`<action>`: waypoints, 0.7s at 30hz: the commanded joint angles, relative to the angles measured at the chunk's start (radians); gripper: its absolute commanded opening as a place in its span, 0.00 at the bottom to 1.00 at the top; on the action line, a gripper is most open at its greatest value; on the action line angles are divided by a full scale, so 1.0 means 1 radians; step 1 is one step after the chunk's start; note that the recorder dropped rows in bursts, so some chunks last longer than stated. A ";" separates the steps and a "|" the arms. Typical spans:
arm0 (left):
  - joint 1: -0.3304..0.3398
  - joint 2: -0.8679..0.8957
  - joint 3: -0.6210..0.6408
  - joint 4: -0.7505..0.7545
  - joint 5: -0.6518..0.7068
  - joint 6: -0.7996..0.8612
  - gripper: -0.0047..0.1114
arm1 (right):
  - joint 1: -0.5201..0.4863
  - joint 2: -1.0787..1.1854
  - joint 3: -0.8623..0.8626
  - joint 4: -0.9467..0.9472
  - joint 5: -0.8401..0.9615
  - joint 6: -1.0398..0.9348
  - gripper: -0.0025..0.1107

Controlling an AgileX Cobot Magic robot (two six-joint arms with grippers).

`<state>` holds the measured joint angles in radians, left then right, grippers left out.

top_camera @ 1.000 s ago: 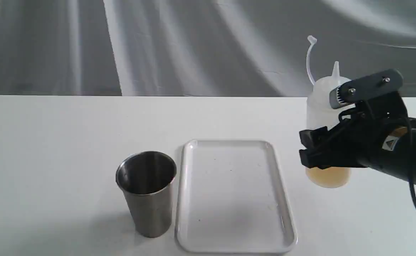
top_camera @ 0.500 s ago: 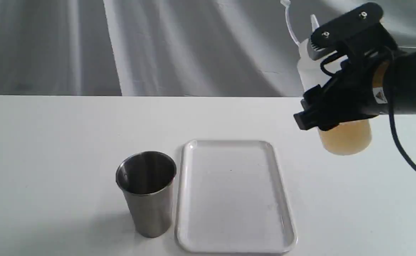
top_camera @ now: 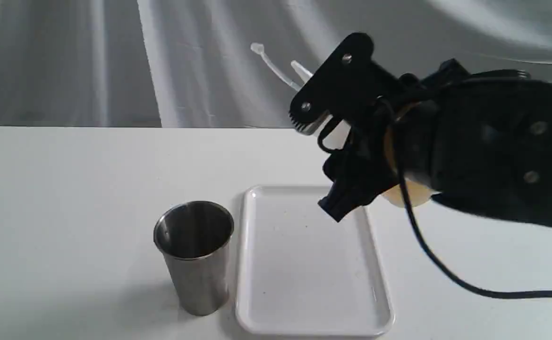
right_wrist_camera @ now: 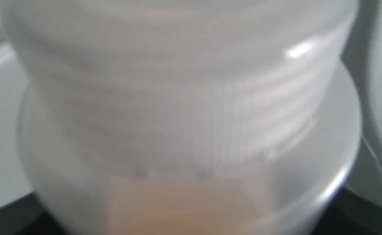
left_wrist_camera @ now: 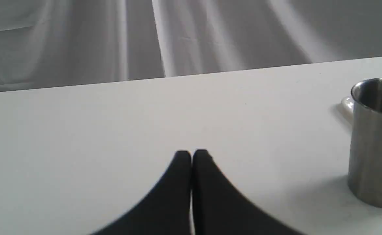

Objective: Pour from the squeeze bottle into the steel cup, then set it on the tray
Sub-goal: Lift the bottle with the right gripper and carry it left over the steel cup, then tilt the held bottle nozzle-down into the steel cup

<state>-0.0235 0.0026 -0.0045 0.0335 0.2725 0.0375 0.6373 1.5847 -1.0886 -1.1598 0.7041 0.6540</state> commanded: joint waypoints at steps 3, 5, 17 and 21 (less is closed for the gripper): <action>0.002 -0.003 0.004 -0.001 -0.007 -0.005 0.04 | 0.098 0.071 -0.050 -0.109 0.071 0.013 0.20; 0.002 -0.003 0.004 -0.001 -0.007 -0.005 0.04 | 0.128 0.091 -0.062 -0.141 0.071 0.013 0.20; 0.002 -0.003 0.004 -0.001 -0.007 -0.001 0.04 | 0.209 0.134 -0.065 -0.331 0.167 0.113 0.20; 0.002 -0.003 0.004 -0.001 -0.007 -0.001 0.04 | 0.210 0.134 -0.065 -0.381 0.175 0.125 0.20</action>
<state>-0.0235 0.0026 -0.0045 0.0335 0.2725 0.0375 0.8459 1.7290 -1.1458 -1.4800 0.8589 0.7648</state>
